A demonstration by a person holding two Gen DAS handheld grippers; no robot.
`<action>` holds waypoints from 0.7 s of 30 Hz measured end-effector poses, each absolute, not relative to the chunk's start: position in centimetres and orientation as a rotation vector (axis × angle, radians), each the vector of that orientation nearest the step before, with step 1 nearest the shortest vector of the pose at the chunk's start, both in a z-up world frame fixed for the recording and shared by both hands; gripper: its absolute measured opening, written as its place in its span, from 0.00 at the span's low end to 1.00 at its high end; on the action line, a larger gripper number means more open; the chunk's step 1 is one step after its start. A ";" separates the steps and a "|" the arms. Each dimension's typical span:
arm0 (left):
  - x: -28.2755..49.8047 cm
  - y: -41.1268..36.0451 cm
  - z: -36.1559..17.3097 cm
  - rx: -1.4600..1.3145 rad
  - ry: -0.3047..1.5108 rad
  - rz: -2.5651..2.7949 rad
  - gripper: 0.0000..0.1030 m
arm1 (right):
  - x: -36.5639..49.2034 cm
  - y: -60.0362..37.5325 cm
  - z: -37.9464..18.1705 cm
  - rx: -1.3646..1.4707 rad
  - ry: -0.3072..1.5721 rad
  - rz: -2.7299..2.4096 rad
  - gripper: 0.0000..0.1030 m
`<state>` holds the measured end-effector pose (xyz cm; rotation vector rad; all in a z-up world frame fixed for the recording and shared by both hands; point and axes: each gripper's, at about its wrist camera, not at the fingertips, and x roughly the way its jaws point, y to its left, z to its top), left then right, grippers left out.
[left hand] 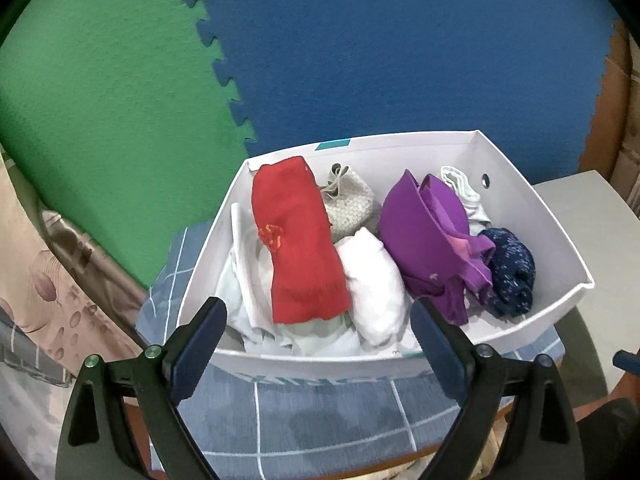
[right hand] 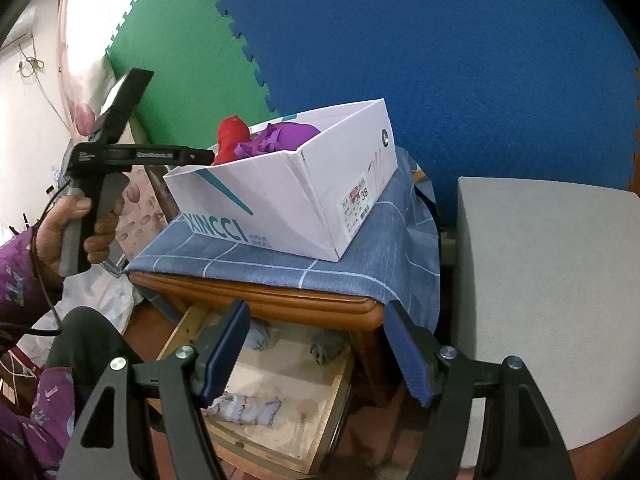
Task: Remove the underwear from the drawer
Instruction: 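Open the left gripper to drop the red sock and withdraw, then lower the right tool into the drawer and close it on the grey knit sock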
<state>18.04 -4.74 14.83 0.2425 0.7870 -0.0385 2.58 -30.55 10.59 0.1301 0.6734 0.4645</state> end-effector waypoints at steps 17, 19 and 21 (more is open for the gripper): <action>10.9 -1.7 13.8 0.234 0.736 -0.036 0.91 | 2.2 -28.2 10.3 0.000 0.695 0.457 0.69; 8.8 0.4 13.1 0.203 0.707 -0.038 0.91 | 1.8 -27.3 10.3 -0.048 0.698 0.477 0.69; 7.2 2.3 12.5 0.193 0.683 -0.024 0.91 | 1.3 -25.7 10.1 -0.122 0.712 0.507 0.69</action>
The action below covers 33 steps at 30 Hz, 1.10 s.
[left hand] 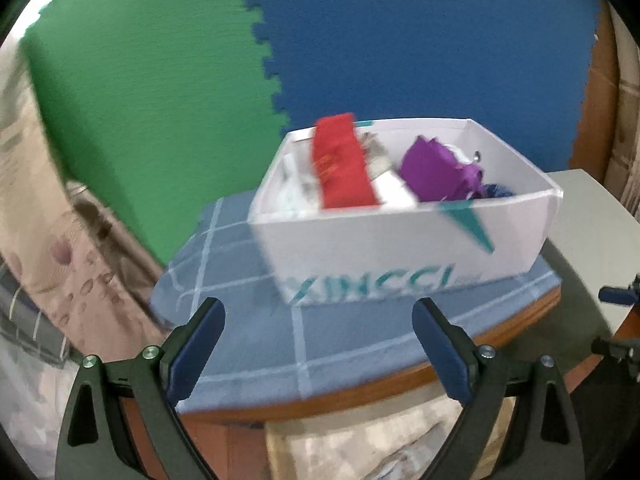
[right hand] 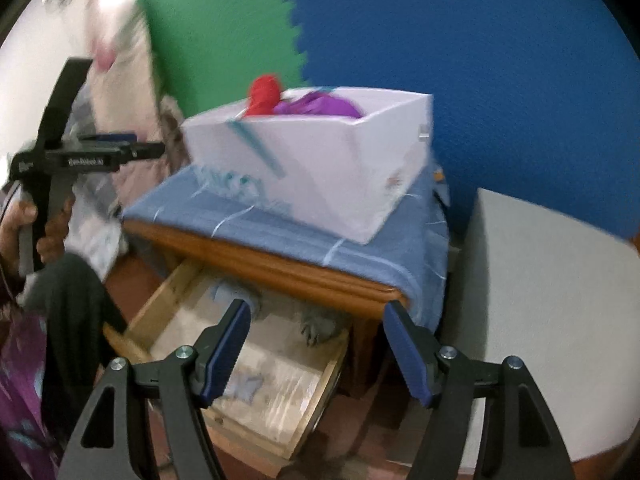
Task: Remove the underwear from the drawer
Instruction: 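Lower the right tool into the drawer and close it on the grey knit sock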
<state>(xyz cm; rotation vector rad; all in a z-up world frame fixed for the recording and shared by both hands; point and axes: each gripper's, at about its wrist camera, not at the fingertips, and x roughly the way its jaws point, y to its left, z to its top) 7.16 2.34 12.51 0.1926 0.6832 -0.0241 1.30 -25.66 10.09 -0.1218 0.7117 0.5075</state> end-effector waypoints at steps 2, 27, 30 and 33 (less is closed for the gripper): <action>5.2 4.7 11.5 0.193 0.667 -0.003 0.91 | 0.9 -23.7 9.5 -0.187 0.742 0.557 0.69; -1.7 13.3 8.2 0.047 0.623 0.092 0.99 | 4.2 -6.8 -11.0 -1.242 0.884 0.505 0.67; -1.6 13.2 8.0 0.061 0.635 0.098 0.99 | 4.9 -6.8 -12.5 -1.288 0.898 0.495 0.67; -1.5 13.2 7.8 0.062 0.647 0.098 0.99 | 5.6 -6.6 -13.4 -1.325 0.893 0.488 0.58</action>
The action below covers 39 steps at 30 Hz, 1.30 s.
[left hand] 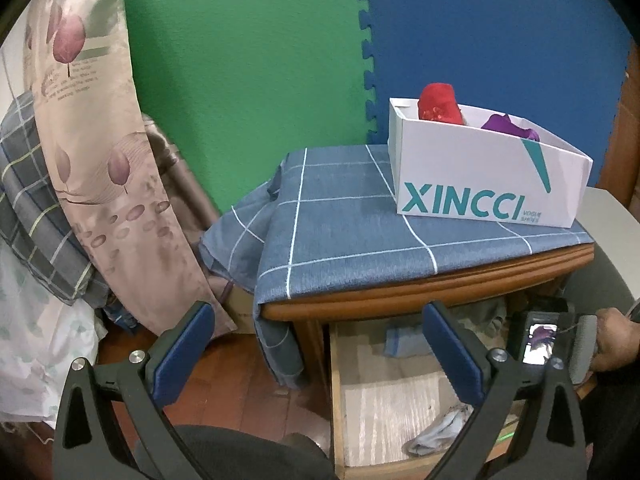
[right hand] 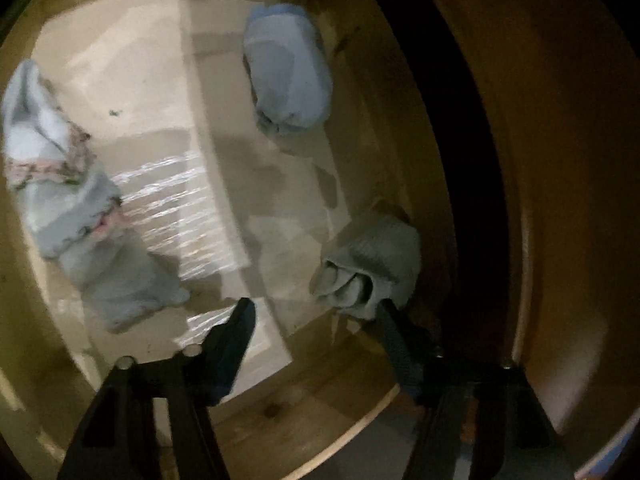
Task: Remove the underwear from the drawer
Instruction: 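Lower the right tool into the drawer and close it on the grey knit sock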
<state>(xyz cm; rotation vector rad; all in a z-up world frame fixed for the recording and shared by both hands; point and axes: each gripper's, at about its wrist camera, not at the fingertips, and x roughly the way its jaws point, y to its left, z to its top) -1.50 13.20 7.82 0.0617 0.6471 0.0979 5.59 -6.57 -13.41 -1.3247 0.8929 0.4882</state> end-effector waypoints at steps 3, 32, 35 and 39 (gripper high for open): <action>-1.4 13.5 7.7 0.051 0.659 0.099 0.99 | 5.9 -6.4 -14.6 -1.381 0.870 0.478 0.58; 0.1 14.0 6.3 0.014 0.749 0.103 0.99 | 10.5 -7.9 -16.6 -1.463 1.022 0.470 0.05; 0.1 14.0 6.3 0.012 0.748 0.104 0.99 | 10.4 -7.5 -15.8 -1.422 1.025 0.495 0.05; 0.1 14.0 6.3 0.010 0.752 0.105 0.99 | 9.9 -7.2 -13.5 -1.331 1.038 0.521 0.05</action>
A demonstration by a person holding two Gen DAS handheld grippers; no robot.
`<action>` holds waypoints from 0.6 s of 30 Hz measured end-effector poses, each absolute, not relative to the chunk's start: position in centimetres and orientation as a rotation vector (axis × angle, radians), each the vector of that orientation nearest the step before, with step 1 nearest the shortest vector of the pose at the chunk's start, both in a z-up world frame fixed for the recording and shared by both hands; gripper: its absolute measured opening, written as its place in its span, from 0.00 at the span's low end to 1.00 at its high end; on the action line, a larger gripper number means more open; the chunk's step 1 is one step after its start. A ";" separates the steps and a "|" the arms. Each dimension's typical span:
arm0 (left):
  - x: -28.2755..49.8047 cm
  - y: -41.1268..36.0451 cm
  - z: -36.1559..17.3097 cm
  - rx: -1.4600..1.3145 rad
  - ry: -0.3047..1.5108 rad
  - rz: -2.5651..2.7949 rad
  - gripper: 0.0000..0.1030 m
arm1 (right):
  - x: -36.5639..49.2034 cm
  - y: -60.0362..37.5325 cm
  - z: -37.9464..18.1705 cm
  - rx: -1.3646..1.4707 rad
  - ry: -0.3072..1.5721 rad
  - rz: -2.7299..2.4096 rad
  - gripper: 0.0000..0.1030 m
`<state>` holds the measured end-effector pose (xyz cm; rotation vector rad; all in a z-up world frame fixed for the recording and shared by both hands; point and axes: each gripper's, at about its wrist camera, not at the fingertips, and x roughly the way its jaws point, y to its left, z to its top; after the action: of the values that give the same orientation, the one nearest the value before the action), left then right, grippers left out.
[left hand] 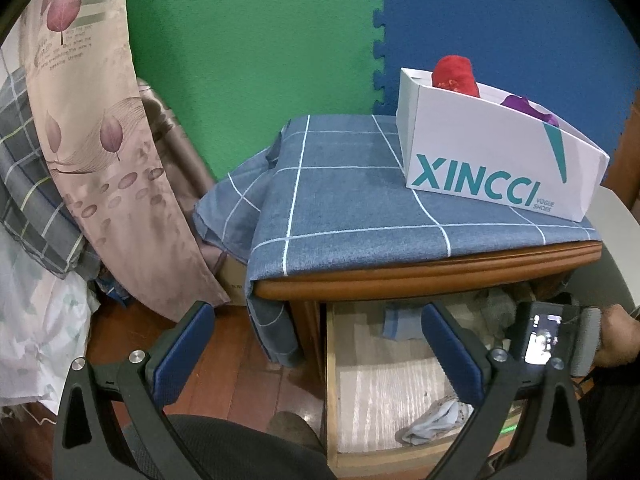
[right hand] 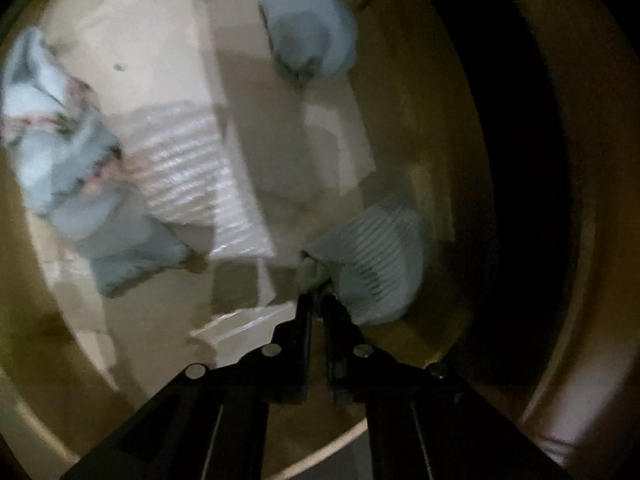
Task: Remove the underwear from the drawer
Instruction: 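Lower the right tool into the drawer and close it on the grey knit sock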
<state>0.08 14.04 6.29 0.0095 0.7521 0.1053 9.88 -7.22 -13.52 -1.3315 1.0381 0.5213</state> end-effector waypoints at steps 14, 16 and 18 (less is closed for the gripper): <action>0.0 13.9 6.1 0.009 0.754 0.102 0.99 | 10.5 -5.6 -12.0 -1.280 1.000 0.402 0.68; 0.0 13.8 6.1 0.010 0.758 0.100 0.99 | 10.8 -5.2 -12.2 -1.289 0.988 0.404 0.68; 0.1 13.8 6.0 0.015 0.762 0.099 0.99 | 11.4 -4.7 -12.6 -1.294 0.978 0.402 0.72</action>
<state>0.11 13.76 5.97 0.0150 0.7616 0.0986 11.41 -4.69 -12.64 -1.2937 0.9778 0.4018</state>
